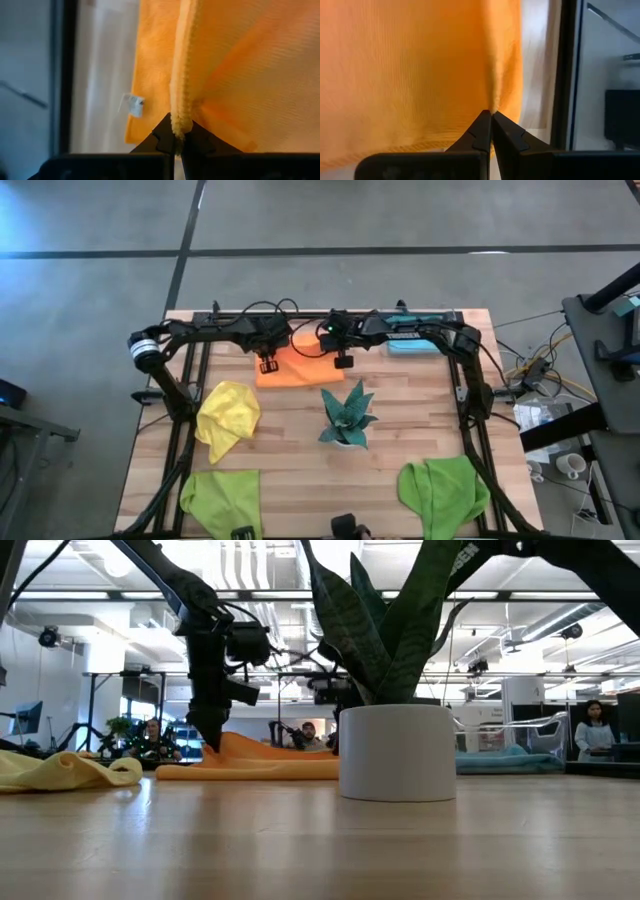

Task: Fold microfiber towels
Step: Fold the orange microfiber cloth

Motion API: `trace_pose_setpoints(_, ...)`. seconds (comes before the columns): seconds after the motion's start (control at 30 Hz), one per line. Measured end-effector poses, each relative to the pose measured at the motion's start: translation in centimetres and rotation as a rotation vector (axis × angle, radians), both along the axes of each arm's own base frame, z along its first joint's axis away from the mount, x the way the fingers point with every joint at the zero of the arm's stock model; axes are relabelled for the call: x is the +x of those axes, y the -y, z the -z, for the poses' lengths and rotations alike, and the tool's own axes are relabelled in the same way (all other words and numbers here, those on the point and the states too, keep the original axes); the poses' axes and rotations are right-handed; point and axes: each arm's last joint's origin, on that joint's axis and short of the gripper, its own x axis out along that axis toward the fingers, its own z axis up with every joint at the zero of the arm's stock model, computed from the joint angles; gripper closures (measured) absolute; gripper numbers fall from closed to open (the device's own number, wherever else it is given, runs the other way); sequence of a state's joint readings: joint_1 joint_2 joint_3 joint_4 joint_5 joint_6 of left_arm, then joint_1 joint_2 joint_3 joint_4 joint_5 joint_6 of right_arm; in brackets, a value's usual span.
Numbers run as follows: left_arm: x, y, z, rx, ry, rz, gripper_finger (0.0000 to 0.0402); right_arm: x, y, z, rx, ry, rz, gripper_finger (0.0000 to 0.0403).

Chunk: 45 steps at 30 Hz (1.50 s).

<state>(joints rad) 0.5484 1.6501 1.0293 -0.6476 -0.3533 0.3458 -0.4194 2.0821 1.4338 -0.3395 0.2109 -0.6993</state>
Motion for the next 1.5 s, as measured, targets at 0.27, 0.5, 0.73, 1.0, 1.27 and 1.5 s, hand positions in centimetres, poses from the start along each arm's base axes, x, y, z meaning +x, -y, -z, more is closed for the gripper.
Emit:
trace_pose_setpoints(0.27,0.0,-0.2,-0.2,0.040,-0.003,-0.036,0.0362,0.5,0.6,0.1,-0.070,0.050,0.035,0.0358)
trace_pose_setpoints(0.5,-0.2,-0.5,-0.9,0.154,-0.051,-0.073,0.0278,0.2,1.2,-0.2,-0.117,0.039,0.082,0.0289)
trace_pose_setpoints(0.73,-1.9,0.4,-5.3,0.266,0.034,-0.121,0.0247,-0.4,0.4,-3.7,-0.092,0.115,0.065,0.0251)
trace_pose_setpoints(1.0,-3.5,2.7,-6.2,-0.033,0.369,-0.078,0.0246,-0.5,-1.6,-6.4,0.291,0.331,-0.020,0.0262)
trace_pose_setpoints(1.27,-2.9,3.3,1.0,-0.199,0.397,-0.078,0.0246,0.6,-1.9,-0.1,0.514,0.226,0.039,0.0264)
trace_pose_setpoints(1.5,-2.4,4.0,4.7,-0.344,0.253,-0.112,0.0246,0.5,-1.6,1.3,0.438,0.104,0.041,0.0264)
